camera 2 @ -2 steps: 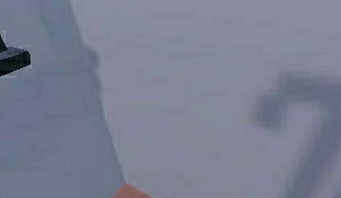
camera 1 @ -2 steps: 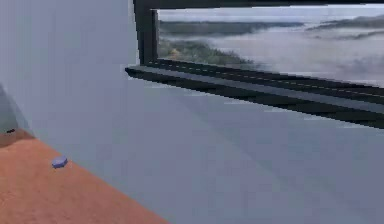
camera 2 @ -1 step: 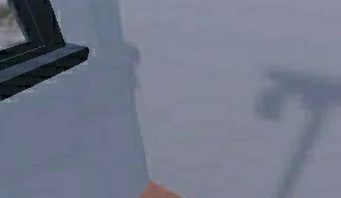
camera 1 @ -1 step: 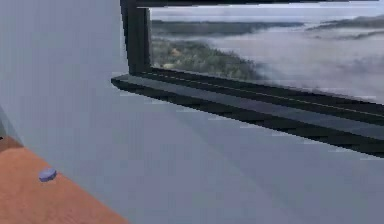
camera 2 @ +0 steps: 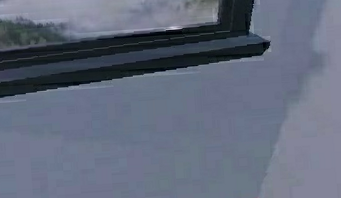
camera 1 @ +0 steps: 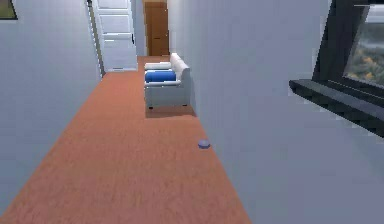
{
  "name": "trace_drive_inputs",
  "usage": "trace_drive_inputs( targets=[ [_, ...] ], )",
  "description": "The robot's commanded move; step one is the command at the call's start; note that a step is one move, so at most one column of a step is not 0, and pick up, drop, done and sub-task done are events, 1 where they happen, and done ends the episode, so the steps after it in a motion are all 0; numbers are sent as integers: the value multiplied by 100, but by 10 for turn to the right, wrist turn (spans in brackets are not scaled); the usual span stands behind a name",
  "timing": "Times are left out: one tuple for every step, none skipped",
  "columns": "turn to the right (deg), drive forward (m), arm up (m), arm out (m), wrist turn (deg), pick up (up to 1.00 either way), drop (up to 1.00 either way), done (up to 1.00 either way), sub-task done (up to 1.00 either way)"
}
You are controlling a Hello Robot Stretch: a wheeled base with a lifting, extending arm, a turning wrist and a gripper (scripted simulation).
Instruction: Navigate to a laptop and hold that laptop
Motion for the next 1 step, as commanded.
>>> trace_drive_inputs(
  targets=[
    [-150,0,0,0,0,0,0,0,0]
  ],
)
